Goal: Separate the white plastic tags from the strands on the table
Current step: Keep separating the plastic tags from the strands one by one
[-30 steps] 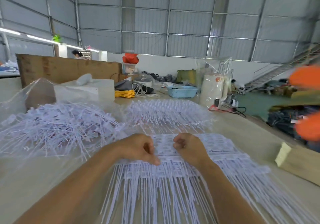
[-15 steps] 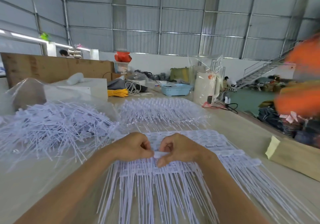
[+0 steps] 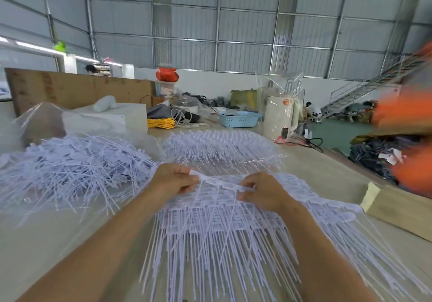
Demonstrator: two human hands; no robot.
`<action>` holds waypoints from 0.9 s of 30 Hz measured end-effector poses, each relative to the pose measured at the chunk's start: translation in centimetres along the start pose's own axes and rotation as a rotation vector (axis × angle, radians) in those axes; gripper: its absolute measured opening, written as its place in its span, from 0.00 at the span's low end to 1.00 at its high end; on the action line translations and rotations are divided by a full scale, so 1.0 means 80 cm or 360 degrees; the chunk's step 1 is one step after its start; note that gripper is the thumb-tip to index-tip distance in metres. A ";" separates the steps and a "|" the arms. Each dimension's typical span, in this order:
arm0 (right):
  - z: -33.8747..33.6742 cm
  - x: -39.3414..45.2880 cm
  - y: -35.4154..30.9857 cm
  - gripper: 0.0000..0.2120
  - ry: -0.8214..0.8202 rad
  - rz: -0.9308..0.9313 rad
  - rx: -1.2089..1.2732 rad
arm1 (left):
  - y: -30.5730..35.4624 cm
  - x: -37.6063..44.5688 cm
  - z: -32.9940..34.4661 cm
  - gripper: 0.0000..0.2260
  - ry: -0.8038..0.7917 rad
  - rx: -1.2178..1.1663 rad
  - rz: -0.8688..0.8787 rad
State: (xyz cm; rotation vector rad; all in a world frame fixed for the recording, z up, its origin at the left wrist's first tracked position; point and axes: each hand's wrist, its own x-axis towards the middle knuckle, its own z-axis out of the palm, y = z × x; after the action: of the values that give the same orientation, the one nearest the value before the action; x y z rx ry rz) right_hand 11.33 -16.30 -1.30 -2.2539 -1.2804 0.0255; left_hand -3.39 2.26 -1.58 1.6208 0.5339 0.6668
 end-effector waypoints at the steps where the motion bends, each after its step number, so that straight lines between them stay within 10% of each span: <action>1: 0.001 0.001 -0.004 0.02 -0.0032 -0.0048 0.0059 | -0.002 0.000 0.001 0.08 0.0017 0.0111 0.0021; 7: 0.012 0.004 -0.028 0.09 0.0026 -0.0008 0.0607 | 0.003 -0.004 0.014 0.06 0.0043 0.0070 0.0072; 27: 0.037 0.008 -0.059 0.13 0.0226 -0.0285 0.0662 | 0.011 -0.033 0.049 0.14 -0.0149 -0.0092 0.0266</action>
State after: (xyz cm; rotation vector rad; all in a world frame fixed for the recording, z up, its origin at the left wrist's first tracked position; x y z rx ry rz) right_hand 7.10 -12.56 -1.50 -1.7547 -1.2626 0.0598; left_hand -2.68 -2.47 -1.38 1.6451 0.3105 0.7198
